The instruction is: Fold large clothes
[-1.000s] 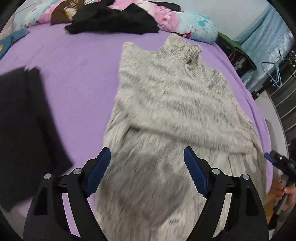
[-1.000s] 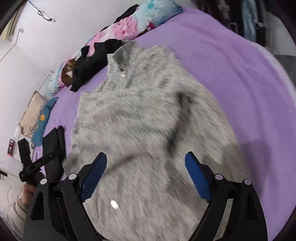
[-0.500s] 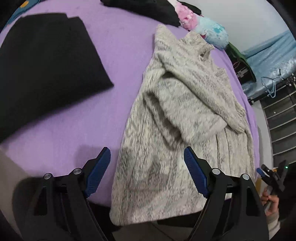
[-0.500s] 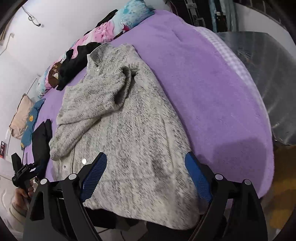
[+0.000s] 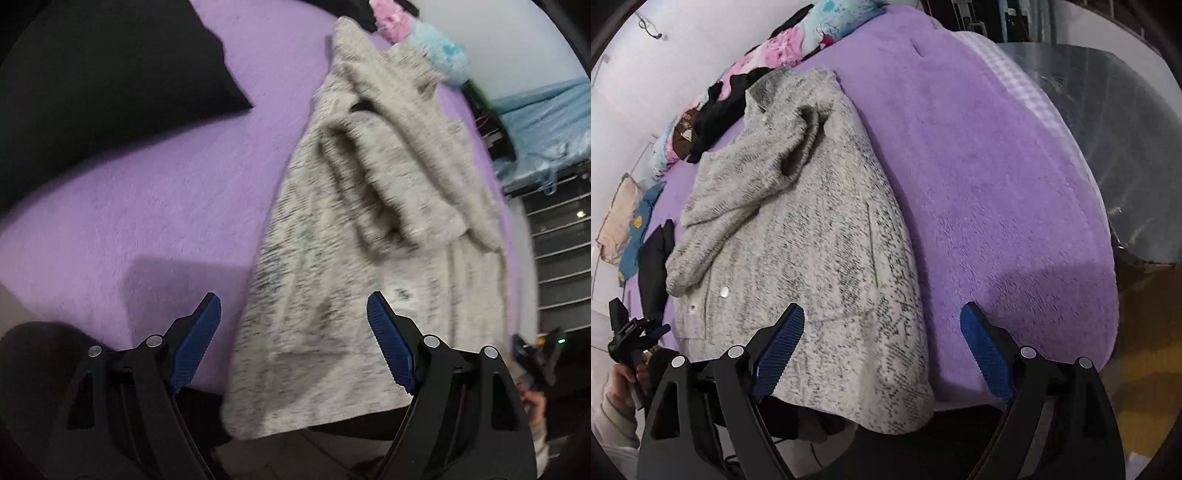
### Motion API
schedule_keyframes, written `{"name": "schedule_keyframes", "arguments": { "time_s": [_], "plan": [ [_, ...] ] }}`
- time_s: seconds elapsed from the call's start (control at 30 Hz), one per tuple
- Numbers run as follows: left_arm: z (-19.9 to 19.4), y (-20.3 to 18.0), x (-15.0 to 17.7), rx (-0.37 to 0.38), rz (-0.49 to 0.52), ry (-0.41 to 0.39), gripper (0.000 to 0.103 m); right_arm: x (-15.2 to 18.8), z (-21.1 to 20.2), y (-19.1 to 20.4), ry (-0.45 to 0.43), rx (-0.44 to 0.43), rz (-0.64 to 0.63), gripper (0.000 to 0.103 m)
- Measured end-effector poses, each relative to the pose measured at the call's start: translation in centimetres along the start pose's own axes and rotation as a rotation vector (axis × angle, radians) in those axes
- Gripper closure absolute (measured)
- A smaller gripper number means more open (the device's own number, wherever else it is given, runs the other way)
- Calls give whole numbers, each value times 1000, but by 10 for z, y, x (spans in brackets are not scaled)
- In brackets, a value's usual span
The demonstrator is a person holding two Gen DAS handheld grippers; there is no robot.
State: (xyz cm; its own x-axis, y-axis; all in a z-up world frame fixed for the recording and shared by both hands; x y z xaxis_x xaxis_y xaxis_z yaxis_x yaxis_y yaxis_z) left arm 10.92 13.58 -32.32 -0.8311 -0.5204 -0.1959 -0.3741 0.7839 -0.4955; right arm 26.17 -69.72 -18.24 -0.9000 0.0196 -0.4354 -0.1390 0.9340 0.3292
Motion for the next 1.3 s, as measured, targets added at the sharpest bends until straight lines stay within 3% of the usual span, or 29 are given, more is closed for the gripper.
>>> {"name": "schedule_keyframes", "arguments": {
  "time_s": [0.37, 0.73, 0.9, 1.1, 1.3],
  "plan": [
    [32, 5, 21, 44, -61, 105, 25, 13, 12, 13, 62, -26, -44, 19],
    [44, 0, 27, -54, 13, 116, 25, 19, 21, 12, 87, -56, -19, 24],
    [43, 1, 27, -28, -12, 120, 31, 20, 23, 7, 94, -22, -19, 42],
    [41, 4, 27, -23, -36, 120, 50, 21, 18, -1, 94, 7, 3, 66],
    [34, 8, 28, -27, -57, 126, 62, 22, 14, 2, 91, 18, -8, 73]
  ]
}}
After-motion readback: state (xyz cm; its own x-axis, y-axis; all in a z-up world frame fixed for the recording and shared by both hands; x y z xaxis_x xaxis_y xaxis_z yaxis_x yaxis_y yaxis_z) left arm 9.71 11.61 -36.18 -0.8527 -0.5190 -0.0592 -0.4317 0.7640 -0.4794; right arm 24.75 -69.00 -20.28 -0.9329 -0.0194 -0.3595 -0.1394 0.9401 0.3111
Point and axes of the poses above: each gripper's, at about its wrist camera, not at the fingertips, and z roughly the way its jaws point, y to its left, x to its underside, the point moved 5 cm from there along z, roughly the way its jaws point, and after that the axes turned 7 degrees about -z, right-handed, at the moved point
